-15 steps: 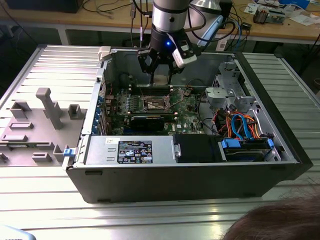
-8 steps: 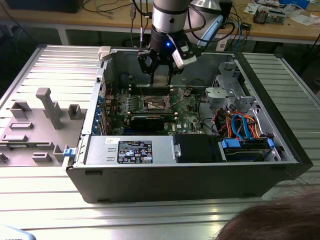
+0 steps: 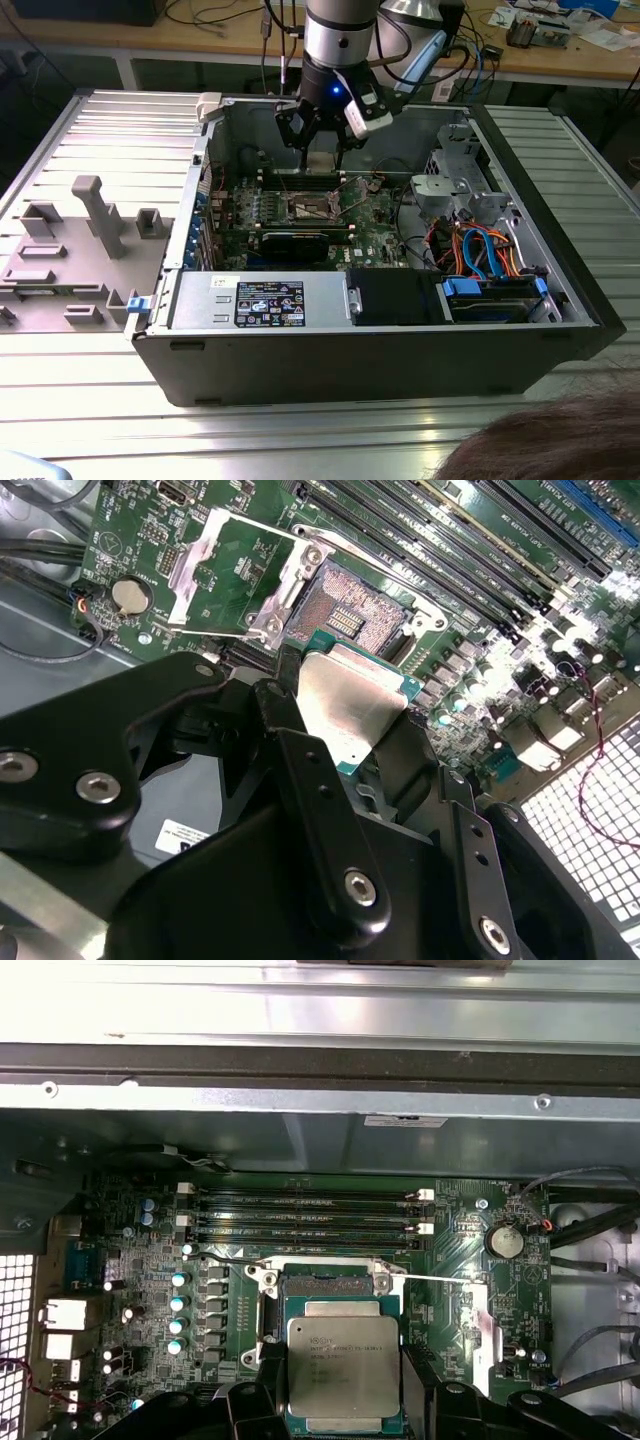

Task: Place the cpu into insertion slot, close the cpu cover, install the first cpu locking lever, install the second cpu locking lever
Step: 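Install the second cpu locking lever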

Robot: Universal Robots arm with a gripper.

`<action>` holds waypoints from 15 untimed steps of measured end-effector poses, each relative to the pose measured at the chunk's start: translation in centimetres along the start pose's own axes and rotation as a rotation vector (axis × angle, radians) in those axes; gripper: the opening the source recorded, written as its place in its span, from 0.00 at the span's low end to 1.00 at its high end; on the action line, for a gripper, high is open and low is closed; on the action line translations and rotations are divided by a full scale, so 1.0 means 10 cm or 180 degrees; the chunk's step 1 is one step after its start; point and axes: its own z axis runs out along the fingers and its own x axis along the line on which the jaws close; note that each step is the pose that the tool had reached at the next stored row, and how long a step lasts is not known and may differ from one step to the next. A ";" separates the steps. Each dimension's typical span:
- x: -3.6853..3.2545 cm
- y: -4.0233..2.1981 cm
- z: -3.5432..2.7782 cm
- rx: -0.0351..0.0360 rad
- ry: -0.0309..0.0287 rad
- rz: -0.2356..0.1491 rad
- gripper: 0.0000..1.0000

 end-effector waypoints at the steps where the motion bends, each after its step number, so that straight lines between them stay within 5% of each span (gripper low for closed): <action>1: 0.000 0.000 0.001 0.0000 0.0000 0.0000 0.55; 15: 0.003 -0.008 0.096 0.0000 0.0000 0.0000 0.55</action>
